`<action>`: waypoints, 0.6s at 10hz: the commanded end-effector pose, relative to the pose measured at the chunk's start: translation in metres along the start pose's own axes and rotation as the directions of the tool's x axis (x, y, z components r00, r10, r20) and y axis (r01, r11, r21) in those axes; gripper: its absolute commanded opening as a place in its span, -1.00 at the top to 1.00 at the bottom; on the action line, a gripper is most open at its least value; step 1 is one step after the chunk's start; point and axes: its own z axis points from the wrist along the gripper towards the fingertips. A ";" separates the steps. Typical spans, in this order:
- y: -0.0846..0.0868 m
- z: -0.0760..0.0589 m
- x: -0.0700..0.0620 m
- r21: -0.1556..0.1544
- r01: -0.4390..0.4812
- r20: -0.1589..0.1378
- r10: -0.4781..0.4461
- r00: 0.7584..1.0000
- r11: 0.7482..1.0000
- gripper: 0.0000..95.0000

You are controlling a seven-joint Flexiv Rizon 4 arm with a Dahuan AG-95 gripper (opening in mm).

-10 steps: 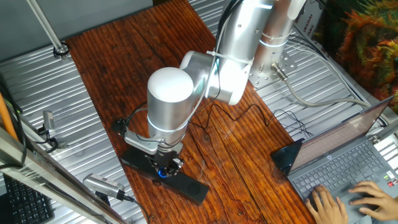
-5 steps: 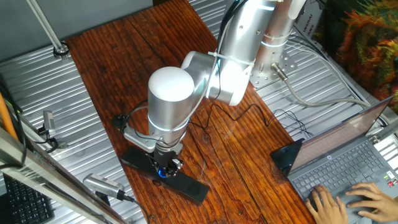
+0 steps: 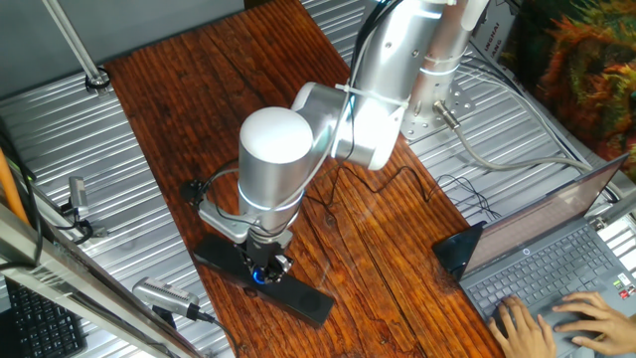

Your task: Turn the knob to increase the volume of the speaker

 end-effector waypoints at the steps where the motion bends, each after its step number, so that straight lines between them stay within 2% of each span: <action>1: 0.000 0.000 0.000 0.004 -0.003 -0.003 0.003 1.000 1.000 1.00; 4: 0.000 0.000 0.000 -0.009 0.008 -0.002 -0.008 1.000 1.000 1.00; 6: 0.000 0.000 0.000 -0.004 0.017 -0.011 -0.018 1.000 1.000 0.20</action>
